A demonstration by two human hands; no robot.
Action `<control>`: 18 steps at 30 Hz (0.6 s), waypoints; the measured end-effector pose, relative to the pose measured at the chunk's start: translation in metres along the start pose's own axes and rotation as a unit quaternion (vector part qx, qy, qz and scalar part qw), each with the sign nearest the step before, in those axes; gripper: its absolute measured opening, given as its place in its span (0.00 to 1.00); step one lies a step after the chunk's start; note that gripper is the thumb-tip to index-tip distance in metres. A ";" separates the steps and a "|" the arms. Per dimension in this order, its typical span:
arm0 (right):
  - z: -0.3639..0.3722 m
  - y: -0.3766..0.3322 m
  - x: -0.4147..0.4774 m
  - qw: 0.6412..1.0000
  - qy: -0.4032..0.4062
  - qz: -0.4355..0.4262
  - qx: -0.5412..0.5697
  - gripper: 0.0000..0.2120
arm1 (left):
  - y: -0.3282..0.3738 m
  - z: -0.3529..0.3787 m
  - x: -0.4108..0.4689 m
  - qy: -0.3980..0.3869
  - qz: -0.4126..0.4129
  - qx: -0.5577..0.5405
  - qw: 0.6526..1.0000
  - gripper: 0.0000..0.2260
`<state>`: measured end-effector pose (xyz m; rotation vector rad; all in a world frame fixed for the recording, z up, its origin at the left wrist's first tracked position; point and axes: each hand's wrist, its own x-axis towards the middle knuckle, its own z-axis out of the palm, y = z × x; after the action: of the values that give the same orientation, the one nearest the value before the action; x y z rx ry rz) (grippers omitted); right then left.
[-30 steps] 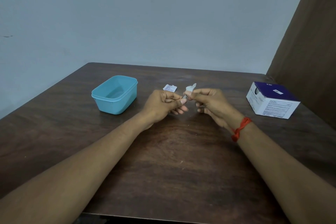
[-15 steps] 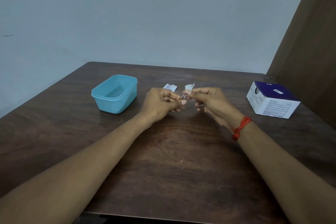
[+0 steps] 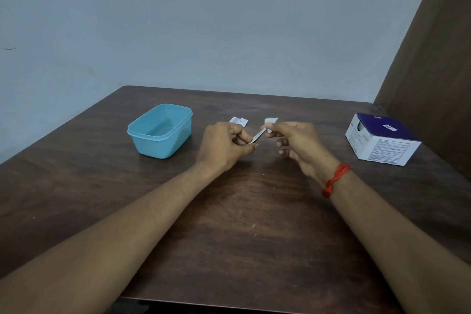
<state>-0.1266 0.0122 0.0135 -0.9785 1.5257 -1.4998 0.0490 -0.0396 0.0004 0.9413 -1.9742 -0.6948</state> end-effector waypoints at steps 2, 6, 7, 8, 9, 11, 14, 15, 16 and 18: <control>0.002 0.001 -0.002 0.999 -0.023 0.011 -0.024 0.12 | 0.000 -0.001 -0.001 0.003 0.003 0.004 1.000 0.12; 0.004 0.000 -0.003 0.999 -0.032 0.015 -0.026 0.11 | 0.000 -0.001 0.000 0.005 0.010 0.003 1.000 0.12; 0.003 -0.001 -0.002 0.999 -0.026 0.013 -0.017 0.12 | 0.001 -0.001 0.000 0.002 0.009 -0.002 1.000 0.11; 0.002 -0.002 -0.001 1.000 -0.014 0.010 -0.004 0.12 | 0.001 0.000 0.001 -0.002 0.008 -0.009 1.000 0.10; 0.001 -0.003 0.000 1.000 -0.002 0.007 0.010 0.13 | 0.001 0.000 0.001 -0.008 0.006 -0.019 1.000 0.08; -0.001 -0.004 0.000 1.000 0.010 -0.001 0.029 0.12 | 0.000 0.001 0.001 -0.028 -0.002 -0.043 0.999 0.06; -0.001 -0.003 -0.001 1.000 0.010 -0.001 -0.001 0.12 | -0.003 0.001 0.000 -0.045 -0.028 -0.076 0.996 0.06; -0.001 -0.001 -0.001 1.000 0.003 0.001 -0.021 0.11 | -0.004 0.001 0.000 -0.047 -0.035 -0.084 0.995 0.06; 0.000 0.000 -0.002 0.999 -0.009 0.003 -0.037 0.10 | -0.004 0.000 0.001 -0.049 -0.038 -0.087 0.994 0.05; 0.003 0.001 -0.003 0.998 -0.033 0.002 -0.051 0.09 | -0.005 -0.001 0.001 -0.051 -0.035 -0.091 0.994 0.05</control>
<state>-0.1228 0.0142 0.0121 -1.0736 1.5695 -1.3850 0.0512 -0.0437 -0.0023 0.8831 -1.9340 -0.9635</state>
